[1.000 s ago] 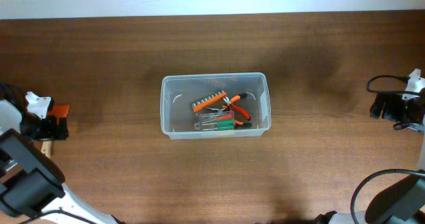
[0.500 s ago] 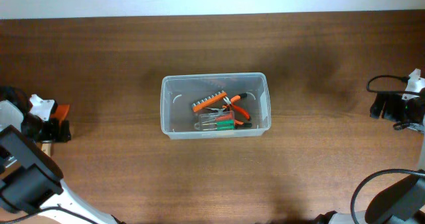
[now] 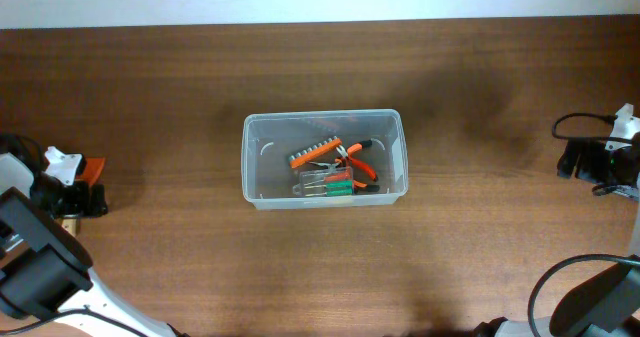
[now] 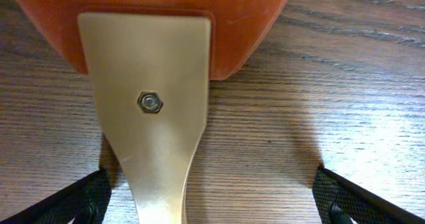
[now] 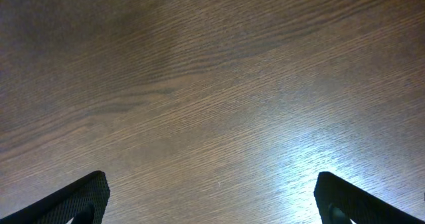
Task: Pack container
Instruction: 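Lower the left gripper and grasp the scraper by its wooden handle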
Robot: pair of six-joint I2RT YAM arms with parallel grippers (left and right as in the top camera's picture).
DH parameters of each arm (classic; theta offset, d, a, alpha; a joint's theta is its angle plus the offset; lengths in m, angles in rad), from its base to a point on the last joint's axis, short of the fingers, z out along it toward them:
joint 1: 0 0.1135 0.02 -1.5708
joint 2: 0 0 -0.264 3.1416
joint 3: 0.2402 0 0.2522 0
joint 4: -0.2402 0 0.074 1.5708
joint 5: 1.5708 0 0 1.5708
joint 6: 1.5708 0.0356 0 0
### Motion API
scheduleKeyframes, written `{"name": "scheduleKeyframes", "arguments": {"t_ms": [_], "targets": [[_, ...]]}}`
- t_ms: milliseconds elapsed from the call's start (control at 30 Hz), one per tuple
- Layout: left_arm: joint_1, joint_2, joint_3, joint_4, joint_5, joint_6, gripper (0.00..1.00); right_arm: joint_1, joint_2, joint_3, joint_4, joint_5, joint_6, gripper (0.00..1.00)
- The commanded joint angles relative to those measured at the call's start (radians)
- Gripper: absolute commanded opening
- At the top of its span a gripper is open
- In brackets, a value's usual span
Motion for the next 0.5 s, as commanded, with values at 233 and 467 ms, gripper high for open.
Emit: {"name": "scheduleKeyframes", "arguments": {"t_ms": [233, 467], "targets": [[0.032, 0.02, 0.016, 0.005, -0.011, -0.003, 0.99, -0.001, -0.008, -0.001, 0.0, -0.01, 0.011, 0.99], [0.032, 0.02, 0.016, 0.034, -0.011, -0.002, 0.96, -0.001, -0.008, -0.001, 0.0, -0.01, 0.011, 0.99]]}}
